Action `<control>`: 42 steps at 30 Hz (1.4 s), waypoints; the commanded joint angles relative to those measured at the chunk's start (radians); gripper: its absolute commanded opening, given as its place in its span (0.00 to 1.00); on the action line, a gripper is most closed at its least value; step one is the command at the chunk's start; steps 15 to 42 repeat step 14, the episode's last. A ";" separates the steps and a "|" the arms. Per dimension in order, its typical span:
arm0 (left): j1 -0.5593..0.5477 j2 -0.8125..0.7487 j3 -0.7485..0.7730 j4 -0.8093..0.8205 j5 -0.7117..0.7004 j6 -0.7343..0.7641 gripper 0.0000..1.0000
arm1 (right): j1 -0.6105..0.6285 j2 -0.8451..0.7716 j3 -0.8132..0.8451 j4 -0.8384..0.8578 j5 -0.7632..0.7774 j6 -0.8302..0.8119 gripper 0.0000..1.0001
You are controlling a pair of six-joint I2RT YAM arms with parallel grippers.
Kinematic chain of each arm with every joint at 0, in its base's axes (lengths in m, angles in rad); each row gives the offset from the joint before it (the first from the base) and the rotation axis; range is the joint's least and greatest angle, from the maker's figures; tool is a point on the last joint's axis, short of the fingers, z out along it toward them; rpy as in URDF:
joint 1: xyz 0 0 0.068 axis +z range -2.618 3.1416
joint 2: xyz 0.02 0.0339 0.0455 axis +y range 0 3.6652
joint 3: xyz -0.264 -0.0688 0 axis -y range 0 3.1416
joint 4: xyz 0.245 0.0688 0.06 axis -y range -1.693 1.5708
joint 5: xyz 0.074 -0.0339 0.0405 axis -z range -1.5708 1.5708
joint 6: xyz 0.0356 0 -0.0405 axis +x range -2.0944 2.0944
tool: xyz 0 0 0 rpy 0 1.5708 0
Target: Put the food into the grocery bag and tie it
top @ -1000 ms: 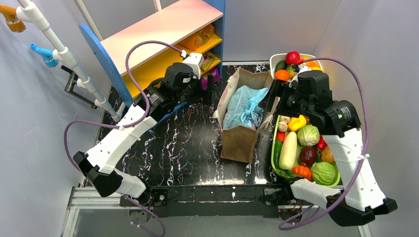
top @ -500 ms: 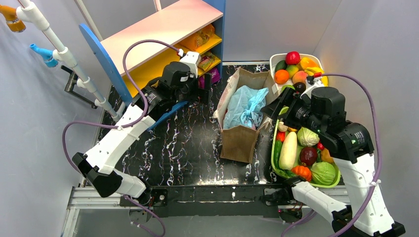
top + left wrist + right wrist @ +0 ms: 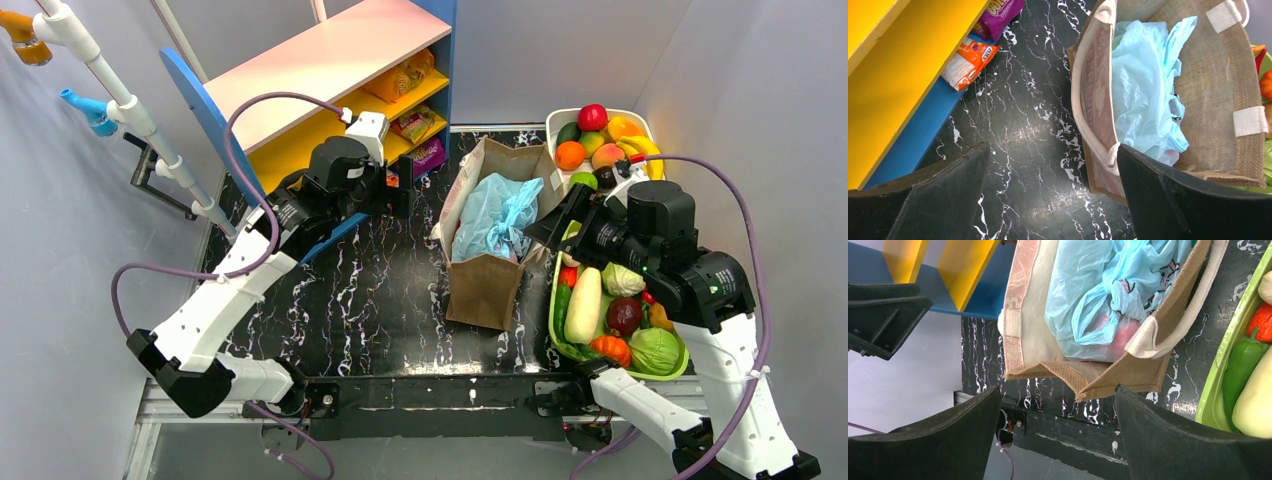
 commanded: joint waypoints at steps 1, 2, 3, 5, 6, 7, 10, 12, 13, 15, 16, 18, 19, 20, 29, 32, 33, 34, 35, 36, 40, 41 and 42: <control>0.006 -0.067 -0.041 -0.018 -0.042 -0.012 0.98 | -0.002 -0.009 -0.010 0.026 -0.028 0.000 0.90; 0.006 -0.074 -0.049 -0.021 -0.045 -0.012 0.98 | -0.002 -0.008 -0.010 0.026 -0.030 -0.003 0.90; 0.006 -0.080 -0.055 -0.024 -0.048 -0.014 0.98 | -0.002 -0.006 -0.010 0.026 -0.033 -0.004 0.91; 0.006 -0.092 -0.062 -0.031 -0.053 -0.017 0.98 | -0.002 -0.003 -0.011 0.026 -0.037 -0.006 0.91; 0.006 -0.096 -0.064 -0.034 -0.054 -0.018 0.98 | -0.002 -0.003 -0.012 0.026 -0.039 -0.006 0.91; 0.006 -0.099 -0.066 -0.038 -0.054 -0.019 0.98 | -0.002 -0.005 -0.015 0.027 -0.043 -0.005 0.91; 0.005 -0.105 -0.067 -0.044 -0.055 -0.020 0.98 | -0.001 -0.018 -0.037 0.049 -0.068 -0.003 0.91; 0.006 -0.106 -0.064 -0.047 -0.054 -0.020 0.98 | -0.001 -0.027 -0.045 0.062 -0.081 -0.002 0.91; 0.006 -0.105 -0.063 -0.049 -0.053 -0.018 0.98 | -0.001 -0.029 -0.046 0.062 -0.080 0.000 0.91; 0.006 -0.104 -0.061 -0.050 -0.052 -0.016 0.98 | -0.002 -0.032 -0.047 0.062 -0.077 0.002 0.92; 0.006 -0.104 -0.061 -0.050 -0.052 -0.016 0.98 | -0.002 -0.032 -0.047 0.062 -0.077 0.002 0.92; 0.006 -0.104 -0.061 -0.050 -0.052 -0.016 0.98 | -0.002 -0.032 -0.047 0.062 -0.077 0.002 0.92; 0.006 -0.104 -0.061 -0.050 -0.052 -0.016 0.98 | -0.002 -0.032 -0.047 0.062 -0.077 0.002 0.92; 0.006 -0.104 -0.061 -0.050 -0.052 -0.016 0.98 | -0.002 -0.032 -0.047 0.062 -0.077 0.002 0.92; 0.006 -0.104 -0.061 -0.050 -0.052 -0.016 0.98 | -0.002 -0.032 -0.047 0.062 -0.077 0.002 0.92; 0.006 -0.104 -0.061 -0.050 -0.052 -0.016 0.98 | -0.002 -0.032 -0.047 0.062 -0.077 0.002 0.92; 0.006 -0.104 -0.061 -0.050 -0.052 -0.016 0.98 | -0.002 -0.032 -0.047 0.062 -0.077 0.002 0.92; 0.006 -0.104 -0.061 -0.050 -0.052 -0.016 0.98 | -0.002 -0.032 -0.047 0.062 -0.077 0.002 0.92; 0.006 -0.104 -0.061 -0.050 -0.052 -0.016 0.98 | -0.002 -0.032 -0.047 0.062 -0.077 0.002 0.92; 0.006 -0.104 -0.061 -0.050 -0.052 -0.016 0.98 | -0.002 -0.032 -0.047 0.062 -0.077 0.002 0.92; 0.006 -0.104 -0.061 -0.050 -0.052 -0.016 0.98 | -0.002 -0.032 -0.047 0.062 -0.077 0.002 0.92; 0.006 -0.104 -0.061 -0.050 -0.052 -0.016 0.98 | -0.002 -0.032 -0.047 0.062 -0.077 0.002 0.92; 0.006 -0.104 -0.061 -0.050 -0.052 -0.016 0.98 | -0.002 -0.032 -0.047 0.062 -0.077 0.002 0.92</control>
